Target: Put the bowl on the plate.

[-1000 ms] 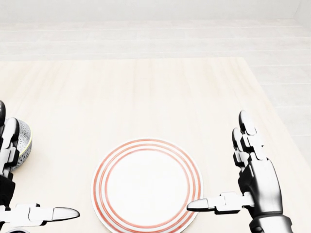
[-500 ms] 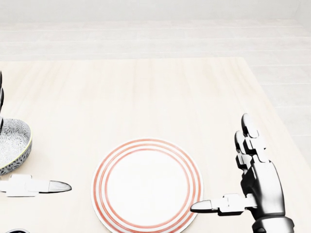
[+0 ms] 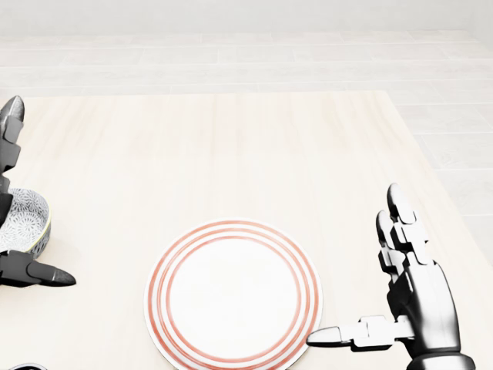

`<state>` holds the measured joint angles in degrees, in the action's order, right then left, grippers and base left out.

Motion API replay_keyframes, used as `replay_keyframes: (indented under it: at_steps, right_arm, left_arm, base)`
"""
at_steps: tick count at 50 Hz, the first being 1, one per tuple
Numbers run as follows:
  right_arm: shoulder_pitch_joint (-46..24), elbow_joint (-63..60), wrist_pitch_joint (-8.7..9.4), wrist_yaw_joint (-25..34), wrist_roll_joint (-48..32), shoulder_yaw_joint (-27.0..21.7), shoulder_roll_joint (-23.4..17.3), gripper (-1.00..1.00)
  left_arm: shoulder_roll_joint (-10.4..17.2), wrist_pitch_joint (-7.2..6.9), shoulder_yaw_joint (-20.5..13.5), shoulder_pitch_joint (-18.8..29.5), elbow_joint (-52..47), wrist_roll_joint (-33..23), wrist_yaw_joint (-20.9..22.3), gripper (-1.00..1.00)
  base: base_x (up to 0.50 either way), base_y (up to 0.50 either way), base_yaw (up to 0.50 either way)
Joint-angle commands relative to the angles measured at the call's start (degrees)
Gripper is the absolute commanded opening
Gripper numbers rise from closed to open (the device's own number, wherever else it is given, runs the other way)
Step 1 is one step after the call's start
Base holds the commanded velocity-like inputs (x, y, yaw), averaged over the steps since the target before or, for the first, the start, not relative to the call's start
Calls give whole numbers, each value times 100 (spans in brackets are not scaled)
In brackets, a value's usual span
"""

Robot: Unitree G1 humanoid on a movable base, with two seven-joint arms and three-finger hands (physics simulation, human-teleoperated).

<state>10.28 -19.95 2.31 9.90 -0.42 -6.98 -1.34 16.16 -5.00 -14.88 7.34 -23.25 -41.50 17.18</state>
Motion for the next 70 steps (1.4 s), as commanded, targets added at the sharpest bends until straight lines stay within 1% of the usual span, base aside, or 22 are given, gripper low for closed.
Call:
replay_keyframes:
  at_steps: [1, 5, 8, 11, 13, 17, 24, 28, 30, 35, 36, 38, 39, 40, 43, 45, 47, 56, 62, 70]
  right_arm:
    - [41, 61, -114, 13, -110, 33, 43, 100]
    - [23, 64, -88, 6, -117, 23, 28, 100]
    - [31, 44, -74, 16, -101, 7, 21, 100]
    - [28, 94, -114, 22, -95, -7, 21, 100]
    - [6, 157, -138, 18, -102, -10, 20, 100]
    - [-1, 269, -224, 1, -152, 24, 26, 100]
    - [32, 277, -265, 19, -147, 27, 15, 100]
    - [10, 337, -293, 29, -143, 11, 4, 100]
    - [7, 351, -306, 29, -147, 11, 4, 100]
    - [-9, 377, -308, 21, -156, 20, 10, 100]
    - [-10, 390, -326, 14, -166, 27, 13, 100]
    - [-10, 399, -331, 19, -158, 32, 13, 100]
    - [-15, 420, -343, 19, -154, 34, 15, 100]
    - [-17, 439, -355, 17, -161, 41, 15, 100]
    - [-43, 524, -400, -9, -198, 56, 10, 100]
    - [-37, 511, -392, -9, -198, 53, 2, 100]
    - [-34, 494, -371, -4, -191, 49, -5, 100]
    - [-54, 528, -369, -15, -213, 69, -1, 100]
    - [24, 439, -389, -22, -275, 123, 8, 100]
    - [42, 306, -287, -29, -317, 139, 12, 100]
  left_arm:
    - [377, 0, -34, 452, 840, -1090, 234, 100]
    - [542, 0, -96, 694, 1132, -1385, 212, 100]
    - [581, 0, -141, 796, 1294, -1442, 225, 100]
    - [658, 0, -173, 896, 1508, -1532, 203, 100]
    - [720, 0, -142, 932, 1641, -1660, 233, 100]
    - [815, 0, -81, 1036, 1966, -1930, 137, 100]
    - [889, 0, -16, 1194, 2458, -2221, 37, 100]
    - [934, 0, 47, 1265, 2864, -2342, 103, 100]
    - [958, 0, 76, 1340, 3131, -2402, -51, 100]
    - [994, 0, 162, 1463, 3482, -2494, -170, 100]
    - [1011, 0, 239, 1466, 3636, -2579, -313, 100]
    - [979, 0, 288, 1538, 3945, -2665, -575, 100]
    - [963, 0, 334, 1591, 4219, -2670, -756, 100]
    - [949, 0, 359, 1611, 4351, -2655, -836, 100]
    - [932, 0, 443, 1608, 4550, -2674, -936, 100]
    - [969, 0, 498, 1624, 4666, -2808, -980, 100]
    - [982, 0, 490, 1695, 4817, -2809, -1111, 100]
    - [985, 0, 496, 1646, 4821, -2786, -1115, 100]
    - [968, 0, 508, 1689, 4949, -2720, -1210, 100]
    - [977, 0, 485, 1592, 5005, -2640, -1311, 100]
  base:
    - [0, 0, 0]
    - [0, 0, 0]
    - [0, 0, 0]
    - [0, 0, 0]
    - [0, 0, 0]
    - [0, 0, 0]
    - [0, 0, 0]
    - [0, 0, 0]
    - [0, 0, 0]
    - [0, 0, 0]
    - [0, 0, 0]
    - [0, 0, 0]
    - [0, 0, 0]
    - [0, 0, 0]
    - [0, 0, 0]
    - [0, 0, 0]
    - [0, 0, 0]
    - [0, 0, 0]
    - [0, 0, 0]
    - [0, 0, 0]
